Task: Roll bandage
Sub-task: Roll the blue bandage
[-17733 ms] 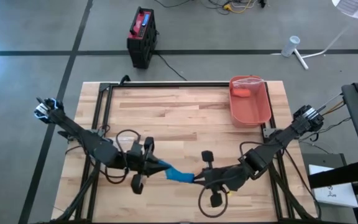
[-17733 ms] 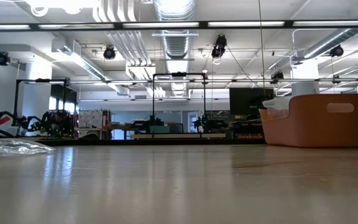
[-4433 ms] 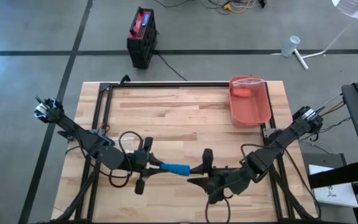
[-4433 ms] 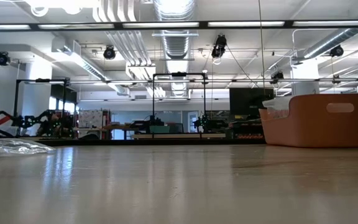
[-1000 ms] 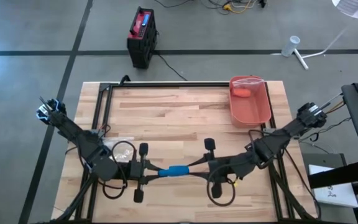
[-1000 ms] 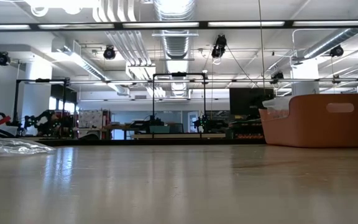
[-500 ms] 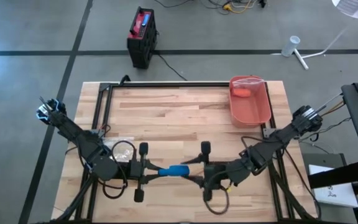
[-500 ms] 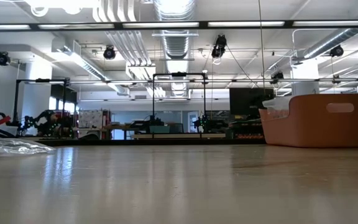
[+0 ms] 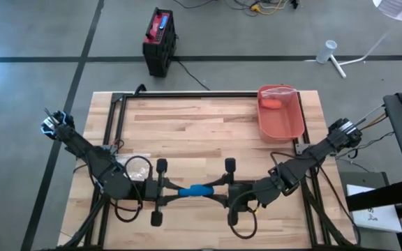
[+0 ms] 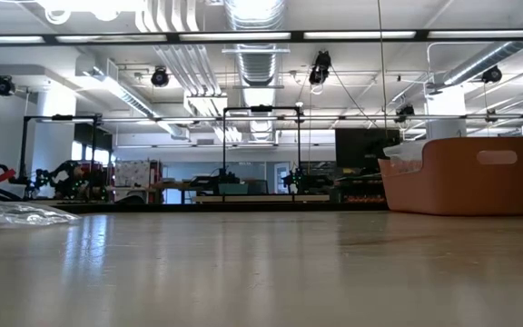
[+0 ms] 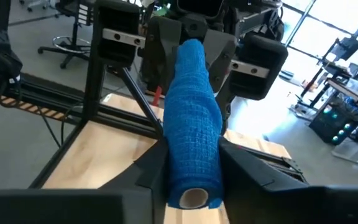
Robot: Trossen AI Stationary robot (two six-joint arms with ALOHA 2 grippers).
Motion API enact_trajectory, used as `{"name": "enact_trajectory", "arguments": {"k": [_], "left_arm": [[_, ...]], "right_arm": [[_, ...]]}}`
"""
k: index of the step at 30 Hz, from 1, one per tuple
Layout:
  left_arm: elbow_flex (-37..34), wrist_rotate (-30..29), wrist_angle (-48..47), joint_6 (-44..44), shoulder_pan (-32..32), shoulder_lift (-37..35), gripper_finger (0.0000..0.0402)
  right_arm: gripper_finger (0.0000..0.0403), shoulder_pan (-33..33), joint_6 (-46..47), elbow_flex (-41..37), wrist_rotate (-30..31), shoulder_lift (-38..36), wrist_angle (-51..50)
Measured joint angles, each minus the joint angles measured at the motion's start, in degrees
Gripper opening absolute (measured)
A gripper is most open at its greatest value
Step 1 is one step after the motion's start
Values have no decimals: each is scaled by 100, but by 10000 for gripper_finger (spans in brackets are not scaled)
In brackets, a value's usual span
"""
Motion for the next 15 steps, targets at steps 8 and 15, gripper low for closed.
{"name": "enact_trajectory", "arguments": {"k": [8, 15], "left_arm": [[0, 38, 72, 577, -7, -43, 93], [-16, 41, 167, 695, 48, 31, 180]], "right_arm": [[30, -1, 362, 100, -212, -59, -84], [26, 111, 844, 140, -331, -563, 106]]}}
